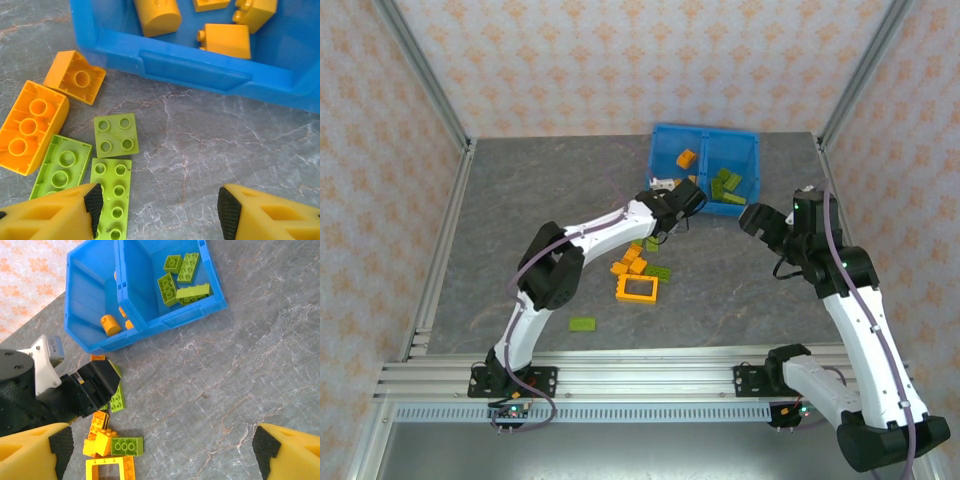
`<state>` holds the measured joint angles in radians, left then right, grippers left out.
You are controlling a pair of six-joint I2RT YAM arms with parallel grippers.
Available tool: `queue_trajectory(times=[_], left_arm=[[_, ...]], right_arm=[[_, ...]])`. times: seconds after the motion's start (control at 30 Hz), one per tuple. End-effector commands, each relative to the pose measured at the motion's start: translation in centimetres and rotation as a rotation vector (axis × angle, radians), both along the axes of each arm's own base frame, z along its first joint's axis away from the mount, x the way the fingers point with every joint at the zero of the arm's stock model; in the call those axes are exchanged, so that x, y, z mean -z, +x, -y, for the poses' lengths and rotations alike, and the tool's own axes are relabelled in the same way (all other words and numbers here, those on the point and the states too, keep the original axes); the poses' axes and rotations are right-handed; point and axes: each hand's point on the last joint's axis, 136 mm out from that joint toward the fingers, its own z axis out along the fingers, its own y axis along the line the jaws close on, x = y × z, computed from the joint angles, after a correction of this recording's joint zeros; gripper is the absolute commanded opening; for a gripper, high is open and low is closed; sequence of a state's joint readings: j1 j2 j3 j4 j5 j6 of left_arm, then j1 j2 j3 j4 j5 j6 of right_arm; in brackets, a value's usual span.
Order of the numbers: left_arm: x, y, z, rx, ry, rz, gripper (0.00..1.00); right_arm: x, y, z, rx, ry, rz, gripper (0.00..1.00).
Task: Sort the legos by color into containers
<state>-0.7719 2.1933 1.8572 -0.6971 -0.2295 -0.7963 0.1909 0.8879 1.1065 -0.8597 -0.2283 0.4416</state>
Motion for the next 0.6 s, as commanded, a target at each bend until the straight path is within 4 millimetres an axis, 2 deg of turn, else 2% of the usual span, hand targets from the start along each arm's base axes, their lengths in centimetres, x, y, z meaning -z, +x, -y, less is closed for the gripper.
queue_trajectory(times=[0.0,0.17,0.33,0.57], left_arm=[[-0.4,1.1,-2.3,-0.087,0.053,0.023,0.64],[1.8,2.1,-2.2,-0.065,0.038,-0.016,0.6],[2.9,2.8,-2.5,-0.075,0.067,-0.033,0.59],[4.4,3.4,-2.6,-0.069,0.085,-0.049,0.58]], right_arm=[[-0.9,-0.7,-0.1,-0.021,-0.004,-0.002,0.94],[-0.8,-0.6,-0.4,-0.031,0.008,-0.003,0.95],[-0.3,-0.4,-0.9,-0.037,0.041,-0.012,0.95],[-0.7,-0.5,-0.8,-0.035,0.04,-0.007,0.95]])
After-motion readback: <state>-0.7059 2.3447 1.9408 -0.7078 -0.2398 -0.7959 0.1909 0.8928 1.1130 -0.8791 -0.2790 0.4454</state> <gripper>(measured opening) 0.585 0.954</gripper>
